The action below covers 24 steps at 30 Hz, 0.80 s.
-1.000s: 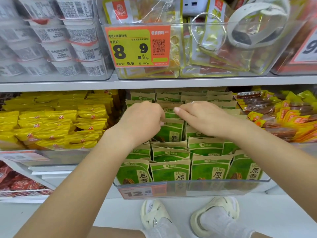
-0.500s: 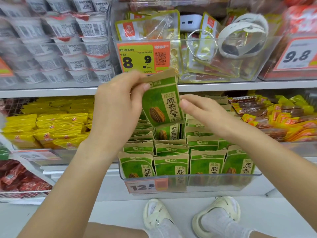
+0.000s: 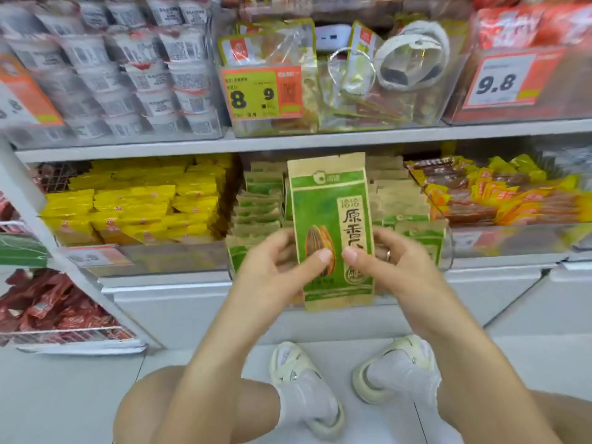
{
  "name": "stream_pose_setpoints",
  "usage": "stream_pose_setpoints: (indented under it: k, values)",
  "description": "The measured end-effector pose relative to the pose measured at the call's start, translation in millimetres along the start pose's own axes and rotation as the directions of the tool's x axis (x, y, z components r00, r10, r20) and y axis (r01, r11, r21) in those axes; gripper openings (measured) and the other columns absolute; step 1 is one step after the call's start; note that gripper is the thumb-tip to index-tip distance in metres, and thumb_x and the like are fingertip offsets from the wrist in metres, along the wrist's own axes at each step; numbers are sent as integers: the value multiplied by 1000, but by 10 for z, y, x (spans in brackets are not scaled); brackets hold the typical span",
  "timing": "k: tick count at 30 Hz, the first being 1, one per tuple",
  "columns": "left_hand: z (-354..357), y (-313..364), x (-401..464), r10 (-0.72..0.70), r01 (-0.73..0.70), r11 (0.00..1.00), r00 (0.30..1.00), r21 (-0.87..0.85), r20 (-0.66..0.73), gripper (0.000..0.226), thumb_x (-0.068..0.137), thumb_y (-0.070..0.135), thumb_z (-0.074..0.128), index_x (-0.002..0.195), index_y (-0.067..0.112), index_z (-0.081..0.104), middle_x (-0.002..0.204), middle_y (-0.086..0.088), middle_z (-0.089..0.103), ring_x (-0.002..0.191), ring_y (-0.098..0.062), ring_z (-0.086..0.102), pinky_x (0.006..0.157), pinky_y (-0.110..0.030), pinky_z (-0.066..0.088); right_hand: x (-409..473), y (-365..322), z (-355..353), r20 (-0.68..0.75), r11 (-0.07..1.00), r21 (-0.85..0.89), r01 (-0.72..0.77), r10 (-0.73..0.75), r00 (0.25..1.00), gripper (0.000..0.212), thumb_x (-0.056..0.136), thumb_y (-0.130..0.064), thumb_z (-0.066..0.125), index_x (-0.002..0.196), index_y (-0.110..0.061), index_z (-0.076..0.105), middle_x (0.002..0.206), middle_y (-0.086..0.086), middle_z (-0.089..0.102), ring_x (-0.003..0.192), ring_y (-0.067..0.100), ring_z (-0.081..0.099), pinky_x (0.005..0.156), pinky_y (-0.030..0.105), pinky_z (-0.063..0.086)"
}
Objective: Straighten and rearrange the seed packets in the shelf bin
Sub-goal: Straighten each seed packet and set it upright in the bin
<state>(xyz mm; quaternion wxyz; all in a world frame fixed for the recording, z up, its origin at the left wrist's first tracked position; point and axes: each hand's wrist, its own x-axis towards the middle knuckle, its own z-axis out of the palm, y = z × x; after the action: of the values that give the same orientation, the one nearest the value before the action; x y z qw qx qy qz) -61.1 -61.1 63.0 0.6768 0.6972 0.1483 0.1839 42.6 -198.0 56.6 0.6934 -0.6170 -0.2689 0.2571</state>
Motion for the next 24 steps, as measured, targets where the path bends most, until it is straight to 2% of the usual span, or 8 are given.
stream_pose_setpoints:
  k: [3,6,10,12,14,20,24]
  values:
    - [68,-341,-289,-93,91,993,995,-69,-31,39,74,27,69,112,16,68,104,1,76,96,-14,72,74,-26,58,-299,283,28,-42,987,51,-150,152,987,37,72,-30,65,106,-15,68,88,1,76,77,12,72,62,23,55]
    - [118,-545,-528,-189,180,977,979,-118,-74,35,76,25,68,109,15,70,101,-4,76,90,-16,72,70,-28,58,-518,462,70,-64,960,71,-271,276,959,38,75,-39,60,104,-17,70,90,4,76,76,15,72,61,25,54]
    - [169,-618,-719,-291,273,945,954,-182,-78,26,87,18,62,111,12,71,99,-12,76,86,-18,72,74,-34,59,-745,597,114,-106,944,119,-308,320,941,40,75,-42,59,102,-17,72,91,8,75,76,18,70,70,34,55]
    - [157,-644,-759,-305,290,942,950,-170,-69,28,85,24,62,109,12,72,99,-16,75,86,-21,71,77,-40,59,-841,633,131,-110,935,138,-325,341,934,39,77,-41,58,104,-16,73,94,11,75,80,20,70,76,38,54]
    - [150,-659,-777,-314,302,939,948,-162,-56,32,82,29,61,105,11,73,99,-16,75,85,-22,70,80,-46,58,-910,645,139,-107,934,150,-326,343,933,40,80,-40,57,106,-15,72,95,12,75,82,22,70,73,36,56]
    - [170,-641,-797,-311,297,940,948,-169,-63,31,97,26,51,106,7,74,99,-18,75,85,-22,70,69,-32,59,-969,625,155,-126,938,163,-306,328,936,41,79,-42,55,105,-16,72,95,13,75,79,20,70,65,28,56]
    - [185,-651,-818,-309,293,940,948,-173,-71,31,98,25,50,104,7,74,93,-15,76,77,-16,70,60,-24,55,-973,641,150,-138,933,191,-305,334,933,43,78,-43,56,105,-15,73,93,13,75,78,19,69,64,27,55]
